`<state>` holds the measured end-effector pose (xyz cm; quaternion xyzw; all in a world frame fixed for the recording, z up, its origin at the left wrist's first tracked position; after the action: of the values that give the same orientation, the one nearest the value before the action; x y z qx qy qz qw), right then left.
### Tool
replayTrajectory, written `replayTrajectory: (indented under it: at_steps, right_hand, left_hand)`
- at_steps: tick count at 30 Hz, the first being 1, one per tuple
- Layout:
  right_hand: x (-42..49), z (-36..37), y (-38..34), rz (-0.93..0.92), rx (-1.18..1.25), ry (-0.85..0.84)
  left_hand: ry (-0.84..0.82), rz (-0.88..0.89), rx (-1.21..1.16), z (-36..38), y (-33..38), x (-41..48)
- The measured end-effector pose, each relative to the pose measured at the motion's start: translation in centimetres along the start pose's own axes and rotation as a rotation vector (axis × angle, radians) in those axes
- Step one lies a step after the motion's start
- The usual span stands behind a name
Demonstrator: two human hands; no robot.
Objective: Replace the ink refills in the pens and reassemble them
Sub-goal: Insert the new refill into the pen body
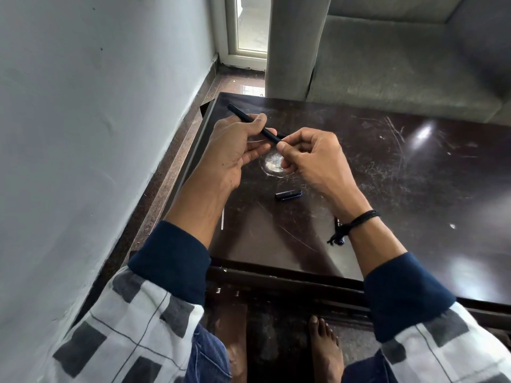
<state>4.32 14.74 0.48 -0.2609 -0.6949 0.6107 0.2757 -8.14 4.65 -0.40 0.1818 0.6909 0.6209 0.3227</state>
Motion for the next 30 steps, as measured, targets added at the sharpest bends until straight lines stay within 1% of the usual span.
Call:
replayTrajectory:
  at_steps: [30]
  right_hand:
    - [-0.1, 0.23, 0.23, 0.019, 0.001, -0.012]
  left_hand:
    - [0.009, 0.001, 0.015, -0.05, 0.09, -0.21]
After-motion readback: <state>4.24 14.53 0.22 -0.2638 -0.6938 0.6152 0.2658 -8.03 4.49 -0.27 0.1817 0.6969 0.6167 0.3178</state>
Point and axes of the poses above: each hand's wrist, its own x-axis towards the middle knuckle, its own z-axis out of the palm, y = z × x, the point moved 8 cm from there along x, towards the middle knuckle, and after that the axes turned 15 degrees about x, right-handed, at the moved point
